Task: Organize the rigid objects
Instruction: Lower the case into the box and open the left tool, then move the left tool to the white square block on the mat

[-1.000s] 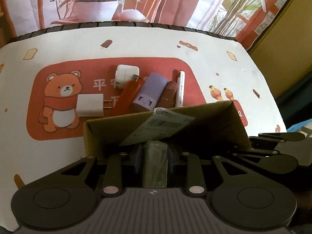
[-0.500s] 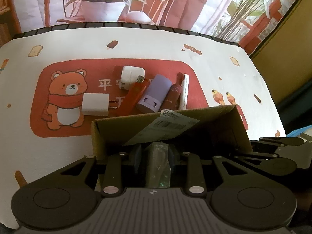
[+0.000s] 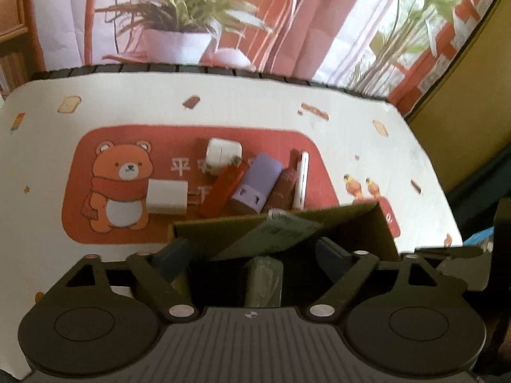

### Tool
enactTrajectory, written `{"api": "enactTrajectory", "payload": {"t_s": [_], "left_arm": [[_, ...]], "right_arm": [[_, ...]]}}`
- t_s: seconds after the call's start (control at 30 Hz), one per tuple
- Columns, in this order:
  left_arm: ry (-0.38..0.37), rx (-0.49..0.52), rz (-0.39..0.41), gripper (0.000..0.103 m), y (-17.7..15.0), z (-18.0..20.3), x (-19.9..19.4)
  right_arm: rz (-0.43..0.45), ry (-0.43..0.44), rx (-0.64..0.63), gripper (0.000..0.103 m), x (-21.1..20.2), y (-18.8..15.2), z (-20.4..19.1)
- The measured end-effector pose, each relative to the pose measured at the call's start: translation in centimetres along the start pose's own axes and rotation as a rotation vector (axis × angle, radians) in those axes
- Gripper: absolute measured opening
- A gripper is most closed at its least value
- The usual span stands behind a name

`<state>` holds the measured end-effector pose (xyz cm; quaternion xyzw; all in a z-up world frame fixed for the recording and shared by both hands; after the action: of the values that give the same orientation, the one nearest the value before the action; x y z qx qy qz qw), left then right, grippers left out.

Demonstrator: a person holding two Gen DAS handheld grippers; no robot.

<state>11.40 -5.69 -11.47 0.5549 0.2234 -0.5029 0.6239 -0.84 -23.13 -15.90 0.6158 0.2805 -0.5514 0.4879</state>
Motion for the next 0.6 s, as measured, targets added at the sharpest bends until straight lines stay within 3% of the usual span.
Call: {"api": "enactTrajectory", "payload": {"t_s": [0.1, 0.6], "left_arm": [[-0.016, -0.032, 0.023, 0.097, 0.6, -0.4, -0.6], [0.077, -0.146, 0.133, 0.099, 4.4, -5.4, -2.3]], "right_arm": [[0.001, 0.001, -0.001, 0.014, 0.0, 0.0, 0.0], [-0.001, 0.001, -0.002, 0.014, 0.0, 0.0, -0.1]]}}
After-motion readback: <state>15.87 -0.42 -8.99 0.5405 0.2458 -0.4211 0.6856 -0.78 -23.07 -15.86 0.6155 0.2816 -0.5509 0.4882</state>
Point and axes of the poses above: each gripper's, at about its wrist camera, not at the fingertips, and x roughly the way its jaws point, z to its right, y to its top, the point moved 4 cm from there along x, roughly the way its jaws point, and after that the axes turned 4 degrees about -x, right-handed, at the moved point
